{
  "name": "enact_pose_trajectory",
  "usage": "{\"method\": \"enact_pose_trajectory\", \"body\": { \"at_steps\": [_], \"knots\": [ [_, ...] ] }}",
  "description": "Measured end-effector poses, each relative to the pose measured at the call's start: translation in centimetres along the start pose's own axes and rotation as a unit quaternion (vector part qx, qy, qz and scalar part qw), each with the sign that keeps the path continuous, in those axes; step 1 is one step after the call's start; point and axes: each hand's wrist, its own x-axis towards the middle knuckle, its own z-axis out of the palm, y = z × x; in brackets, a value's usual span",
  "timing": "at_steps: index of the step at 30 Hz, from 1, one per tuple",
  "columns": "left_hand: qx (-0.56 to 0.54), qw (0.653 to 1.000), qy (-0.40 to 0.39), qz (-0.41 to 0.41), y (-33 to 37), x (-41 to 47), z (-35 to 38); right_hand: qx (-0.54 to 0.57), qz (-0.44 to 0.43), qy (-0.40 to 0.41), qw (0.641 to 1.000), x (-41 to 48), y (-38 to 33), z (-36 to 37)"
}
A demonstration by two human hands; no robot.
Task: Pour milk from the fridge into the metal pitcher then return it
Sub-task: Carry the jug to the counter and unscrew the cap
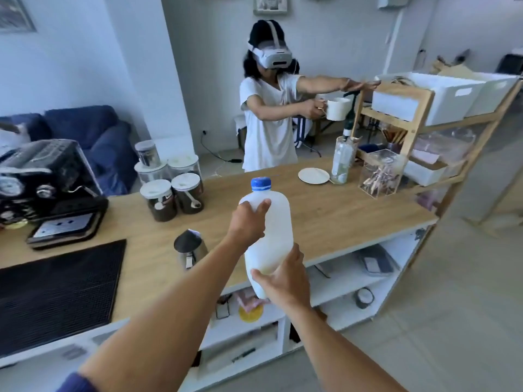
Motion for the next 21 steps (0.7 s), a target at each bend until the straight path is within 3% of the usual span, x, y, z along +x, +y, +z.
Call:
{"method": "enact_pose_trajectory", "body": {
  "at_steps": [12,16,21],
  "knots": [
    [0.038,0.996,0.052,-0.061,-5.2,7.4,-0.6,0.005,-0.036,-0.097,0.995,8.9,1.3,6.8],
    [0.024,0.995,0.088,-0.033,-6.3,8.3,0.3,0.038,-0.052,-0.101,0.993,10.8,2.5,8.4],
    [0.016,0.994,0.106,0.009,-8.4,8.2,1.1,0.038,-0.069,-0.174,0.982,12.6,4.1,9.4]
  ]
}}
